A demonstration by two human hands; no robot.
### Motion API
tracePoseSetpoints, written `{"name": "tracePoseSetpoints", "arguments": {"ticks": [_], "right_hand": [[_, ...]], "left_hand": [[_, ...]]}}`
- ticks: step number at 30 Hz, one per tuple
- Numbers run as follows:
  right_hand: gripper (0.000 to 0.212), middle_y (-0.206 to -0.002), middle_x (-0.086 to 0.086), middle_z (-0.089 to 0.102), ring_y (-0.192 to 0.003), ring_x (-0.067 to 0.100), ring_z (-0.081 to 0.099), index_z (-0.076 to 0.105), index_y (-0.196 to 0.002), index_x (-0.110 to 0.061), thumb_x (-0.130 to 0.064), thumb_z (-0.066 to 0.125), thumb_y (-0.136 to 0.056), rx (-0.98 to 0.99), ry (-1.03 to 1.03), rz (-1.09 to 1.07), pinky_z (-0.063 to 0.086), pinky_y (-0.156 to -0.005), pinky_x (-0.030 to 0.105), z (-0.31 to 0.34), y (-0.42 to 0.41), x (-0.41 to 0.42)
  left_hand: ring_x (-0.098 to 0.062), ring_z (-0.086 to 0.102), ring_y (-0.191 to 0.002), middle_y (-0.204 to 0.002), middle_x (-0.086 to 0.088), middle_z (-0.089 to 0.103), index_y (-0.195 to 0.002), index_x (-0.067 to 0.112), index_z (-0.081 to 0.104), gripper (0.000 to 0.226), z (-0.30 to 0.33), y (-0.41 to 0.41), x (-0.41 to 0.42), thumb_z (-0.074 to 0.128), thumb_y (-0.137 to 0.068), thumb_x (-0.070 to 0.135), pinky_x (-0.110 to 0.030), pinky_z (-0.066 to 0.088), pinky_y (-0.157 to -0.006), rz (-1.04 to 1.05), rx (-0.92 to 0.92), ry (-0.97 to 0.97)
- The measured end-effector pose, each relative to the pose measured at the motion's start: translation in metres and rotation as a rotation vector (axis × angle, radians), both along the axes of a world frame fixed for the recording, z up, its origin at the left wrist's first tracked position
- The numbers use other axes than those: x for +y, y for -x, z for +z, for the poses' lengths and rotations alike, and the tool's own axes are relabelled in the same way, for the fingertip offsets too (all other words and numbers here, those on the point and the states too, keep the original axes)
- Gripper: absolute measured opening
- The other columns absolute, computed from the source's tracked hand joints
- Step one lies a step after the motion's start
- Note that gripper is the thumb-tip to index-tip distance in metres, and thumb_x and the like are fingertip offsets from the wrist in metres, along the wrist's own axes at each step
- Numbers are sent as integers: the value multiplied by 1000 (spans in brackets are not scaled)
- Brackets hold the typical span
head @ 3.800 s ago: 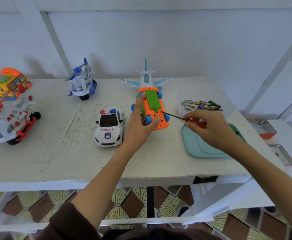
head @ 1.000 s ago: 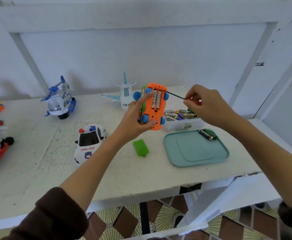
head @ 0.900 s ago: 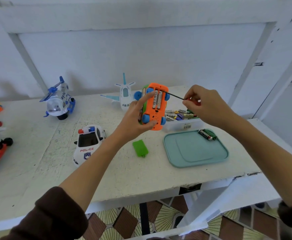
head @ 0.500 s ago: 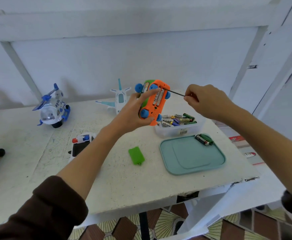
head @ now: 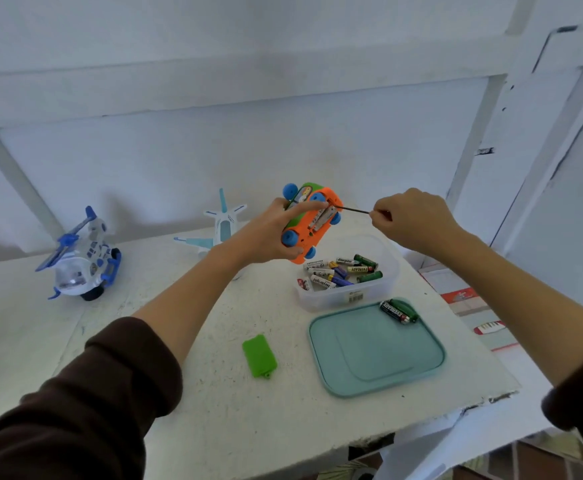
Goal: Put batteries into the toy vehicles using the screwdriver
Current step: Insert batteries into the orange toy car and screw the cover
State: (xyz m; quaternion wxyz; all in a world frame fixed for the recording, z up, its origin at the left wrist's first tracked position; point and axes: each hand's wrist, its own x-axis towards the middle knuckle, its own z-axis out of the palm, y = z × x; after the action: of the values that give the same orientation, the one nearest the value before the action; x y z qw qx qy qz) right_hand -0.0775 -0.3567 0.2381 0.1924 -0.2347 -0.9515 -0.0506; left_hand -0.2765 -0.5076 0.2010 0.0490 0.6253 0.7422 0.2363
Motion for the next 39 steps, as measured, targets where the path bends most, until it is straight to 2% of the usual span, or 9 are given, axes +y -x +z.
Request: {"name": "tracePoseSetpoints", "arguments": {"ticks": [4, 8, 11, 14, 19, 26, 28, 34, 39], "right_hand": [[35, -51, 1, 38, -48, 15, 30, 39, -56, -13, -20, 42, -90, -74, 44, -32, 25, -48, 20, -2, -7, 8], [31, -53, 0, 43, -48, 14, 33, 50, -61, -13, -22, 42, -90, -128, 80, -66, 27, -47, 18, -4, -14, 9], [30, -55, 0, 48, -51, 16, 38, 59, -69, -12, -24, 42, -91, -40, 84, -71, 27, -48, 20, -6, -11, 0], [30, -57, 3, 50, -54, 18, 41, 59, -71, -10, -24, 42, -91, 43, 108, -57, 27, -48, 22, -10, -2, -12], [31, -71, 8, 63, -62, 21, 47, 65, -83, -11, -27, 40, -94, 68, 165, -25, 33, -54, 25, -19, 12, -25], [32, -65, 3, 54, -62, 20, 46, 62, -83, -12, -27, 37, -96, 87, 187, -24, 26, -49, 20, -22, 21, -32], [32, -63, 4, 50, -60, 22, 44, 60, -81, -10, -26, 37, -97, 121, 183, -50, 25, -48, 23, -27, 24, -37], [28, -60, 8, 48, -54, 26, 41, 55, -85, -7, -24, 36, -97, 235, 268, -49, 29, -49, 29, -48, 29, -48], [28, -64, 11, 59, -60, 28, 50, 60, -86, -8, -25, 41, -96, 244, 367, -24, 39, -55, 30, -47, 23, -45]], "left_hand": [[-26, 44, -110, -131, -12, 38, -144, 42, 28, 77, -7, 6, 9, 71, -83, 22, -25, 36, -84, -3, 21, 31], [-21, 42, -109, -131, -9, 36, -141, 46, 26, 78, -6, 7, 12, 71, -84, 20, -26, 38, -86, -9, -26, 23], [-21, 41, -110, -126, -4, 34, -139, 48, 24, 78, -5, 5, 12, 71, -84, 18, -27, 39, -88, -11, -89, -15], [-22, 41, -110, -121, -2, 32, -135, 52, 22, 79, -5, 2, 11, 72, -84, 18, -30, 43, -90, -8, -134, -51], [-20, 40, -111, -122, -3, 33, -124, 58, 21, 77, -3, -1, 10, 72, -84, 15, -29, 41, -89, 1, -189, -135], [-23, 44, -110, -123, -7, 37, -122, 58, 22, 77, -7, -3, 10, 72, -84, 15, -32, 45, -89, 38, -227, -200], [-23, 47, -109, -125, -8, 39, -125, 57, 22, 78, -9, -5, 11, 72, -83, 16, -32, 50, -88, 70, -273, -251], [-20, 54, -111, -128, 2, 39, -134, 39, 26, 76, -12, -17, 15, 68, -73, 23, -32, 57, -83, 115, -522, -406], [-26, 53, -115, -133, -5, 39, -129, 53, 25, 75, -16, -14, 10, 68, -73, 29, -43, 56, -88, 109, -466, -332]]}}
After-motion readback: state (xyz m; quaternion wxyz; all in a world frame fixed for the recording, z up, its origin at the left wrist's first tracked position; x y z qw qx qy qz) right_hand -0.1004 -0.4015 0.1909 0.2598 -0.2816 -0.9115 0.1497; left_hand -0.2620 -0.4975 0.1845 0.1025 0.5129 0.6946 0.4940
